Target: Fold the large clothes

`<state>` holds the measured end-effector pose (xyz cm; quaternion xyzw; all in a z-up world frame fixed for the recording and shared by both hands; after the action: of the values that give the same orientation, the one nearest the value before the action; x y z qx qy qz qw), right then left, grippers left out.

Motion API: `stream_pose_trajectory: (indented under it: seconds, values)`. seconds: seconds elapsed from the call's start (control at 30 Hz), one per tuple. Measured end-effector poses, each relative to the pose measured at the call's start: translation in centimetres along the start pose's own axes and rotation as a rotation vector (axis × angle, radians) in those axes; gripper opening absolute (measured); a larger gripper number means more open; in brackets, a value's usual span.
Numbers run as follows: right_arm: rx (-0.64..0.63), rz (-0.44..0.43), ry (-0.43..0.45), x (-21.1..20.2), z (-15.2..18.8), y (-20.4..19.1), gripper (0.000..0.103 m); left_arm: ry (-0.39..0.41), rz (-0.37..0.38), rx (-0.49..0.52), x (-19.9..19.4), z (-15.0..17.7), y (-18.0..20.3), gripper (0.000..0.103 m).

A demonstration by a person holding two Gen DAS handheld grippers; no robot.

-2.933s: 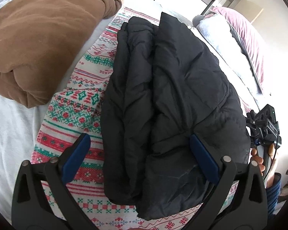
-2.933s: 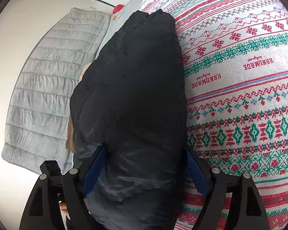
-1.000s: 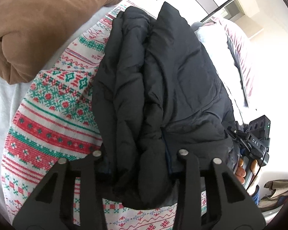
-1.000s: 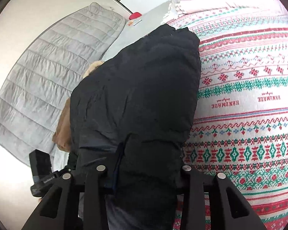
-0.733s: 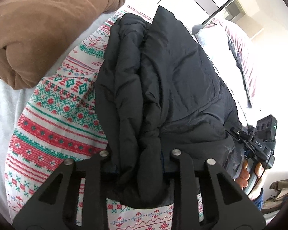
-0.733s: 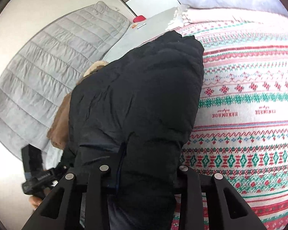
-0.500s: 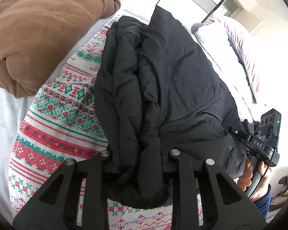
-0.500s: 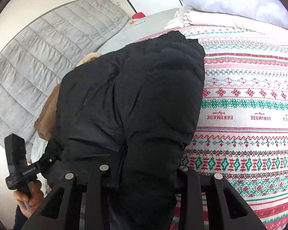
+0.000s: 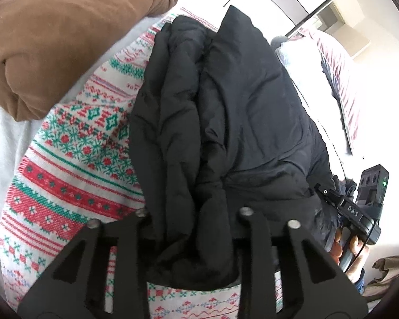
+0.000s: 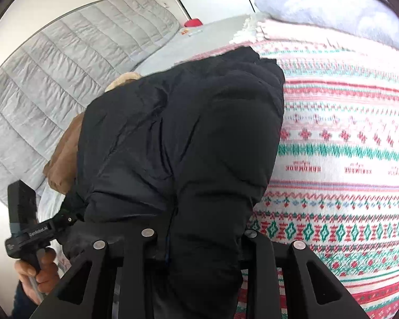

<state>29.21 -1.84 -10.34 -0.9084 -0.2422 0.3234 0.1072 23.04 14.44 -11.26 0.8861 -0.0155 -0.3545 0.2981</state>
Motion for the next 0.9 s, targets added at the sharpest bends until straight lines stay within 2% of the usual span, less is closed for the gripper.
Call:
stream_pose_trajectory:
  seconds: [0.2,0.3,0.53,0.63,0.73,0.83,0.9]
  values:
    - [-0.080,0.030,0.061,-2.0,-1.6,-1.2,0.022,0.048,-0.029,-0.019,-1.2,-1.3,2.0,0.021]
    - [-0.059,0.023,0.107,-4.4,-2.7,-0.3,0.021,0.054,0.001,-0.023,-1.7,-1.4,4.1,0.021]
    - [-0.024,0.003,0.225,-12.5,-5.4,3.9,0.020,0.084,0.101,0.039,-2.9,-0.3,12.3,0.021]
    - [-0.019,0.017,0.275,-16.9,-6.4,6.8,0.020,0.091,0.161,0.062,-3.1,1.0,17.5,0.021]
    - [-0.012,0.042,0.325,-23.2,-7.4,10.9,0.020,0.093,0.223,0.091,-3.3,2.6,22.9,0.021]
    - [-0.016,0.095,0.343,-29.9,-8.4,15.3,0.020,0.100,0.288,0.151,-3.2,5.5,30.5,0.021]
    - [-0.011,0.135,0.356,-33.9,-9.9,17.9,0.020,0.085,0.336,0.206,-2.8,8.4,37.0,0.021]
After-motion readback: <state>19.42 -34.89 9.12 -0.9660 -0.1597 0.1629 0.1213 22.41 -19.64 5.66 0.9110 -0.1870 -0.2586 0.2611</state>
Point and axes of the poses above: each gripper's, at about its wrist camera, not at the fingertips, and x roughly the way its jaws point, y to its right, z to its underside, the point moved 8 cm from there along x, roughly the way its jaws point, and after that the axes turned 13 degrees about y, right-handed, at the moved point
